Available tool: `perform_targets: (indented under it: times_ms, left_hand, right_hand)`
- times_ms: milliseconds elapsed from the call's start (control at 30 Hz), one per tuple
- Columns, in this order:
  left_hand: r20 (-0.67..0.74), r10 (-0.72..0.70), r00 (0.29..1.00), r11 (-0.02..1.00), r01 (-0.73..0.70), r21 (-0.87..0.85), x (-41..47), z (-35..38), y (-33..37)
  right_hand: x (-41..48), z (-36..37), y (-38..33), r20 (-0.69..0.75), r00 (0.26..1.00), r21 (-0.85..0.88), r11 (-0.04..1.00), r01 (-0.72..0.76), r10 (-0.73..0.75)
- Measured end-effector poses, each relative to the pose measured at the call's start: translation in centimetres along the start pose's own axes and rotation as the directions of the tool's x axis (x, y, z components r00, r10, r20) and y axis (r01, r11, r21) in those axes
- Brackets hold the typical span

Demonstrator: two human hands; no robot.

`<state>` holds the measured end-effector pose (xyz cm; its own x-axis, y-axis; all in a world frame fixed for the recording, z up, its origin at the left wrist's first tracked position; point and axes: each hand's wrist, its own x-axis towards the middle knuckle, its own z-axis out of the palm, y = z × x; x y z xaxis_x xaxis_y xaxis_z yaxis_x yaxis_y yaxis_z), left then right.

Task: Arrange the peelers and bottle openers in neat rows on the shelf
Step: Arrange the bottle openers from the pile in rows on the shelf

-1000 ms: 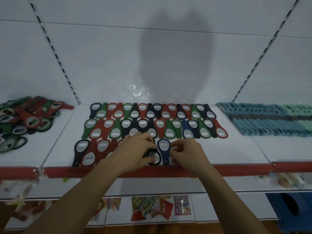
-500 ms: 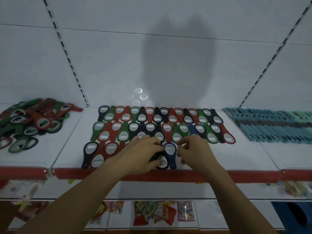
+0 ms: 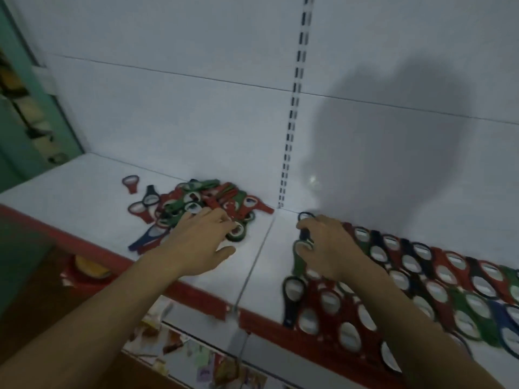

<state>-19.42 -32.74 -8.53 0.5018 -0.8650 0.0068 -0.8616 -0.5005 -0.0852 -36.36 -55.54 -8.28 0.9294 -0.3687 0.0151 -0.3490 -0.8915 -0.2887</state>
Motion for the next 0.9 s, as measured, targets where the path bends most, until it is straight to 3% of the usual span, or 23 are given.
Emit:
perform_targets:
  times_ms: [133, 233, 300, 400, 500, 567, 767, 900]
  left_hand:
    - [0.086, -0.337, 0.938, 0.936, 0.344, -0.079, -0.7, 1.5, -9.9]
    - [0.177, -0.493, 0.852, 0.835, 0.520, -0.181, 0.1, 3.2, -16.2]
    - [0.185, -0.479, 0.858, 0.807, 0.514, -0.291, 1.2, 4.1, -18.8]
    - [0.140, -0.419, 0.897, 0.794, 0.436, -0.423, 4.4, 4.4, -20.6]
    - [0.254, -0.331, 0.909, 0.765, 0.416, -0.492, 8.7, 3.9, -21.2]
    - [0.304, -0.254, 0.918, 0.803, 0.375, -0.462, 11.5, 3.7, -21.0]
    - [0.429, -0.235, 0.872, 0.842, 0.403, -0.359, 15.9, 3.6, -20.0]
    - [0.449, -0.152, 0.881, 0.723, 0.408, -0.557, 17.0, 3.7, -20.1]
  right_hand:
    - [7.0, 3.4, -7.6, 0.089, 0.995, 0.262, 0.965, 0.025, -0.049]
    - [12.2, 6.2, -11.8, 0.096, 0.975, 0.355, 0.909, -0.219, 0.198]
    - [14.6, 7.6, -13.2, 0.065, 0.934, 0.343, 0.871, -0.351, 0.351]
    - [16.9, 8.7, -14.2, 0.015, 0.894, 0.388, 0.821, -0.419, 0.449]
    - [18.3, 9.6, -15.0, 0.005, 0.881, 0.495, 0.764, -0.413, 0.473]
    - [18.9, 10.3, -15.4, -0.030, 0.876, 0.506, 0.763, -0.402, 0.481]
    - [19.7, 11.3, -16.1, -0.211, 0.833, 0.531, 0.776, -0.341, 0.511]
    - [20.2, 11.7, -16.7, -0.304, 0.788, 0.562, 0.769, -0.305, 0.535]
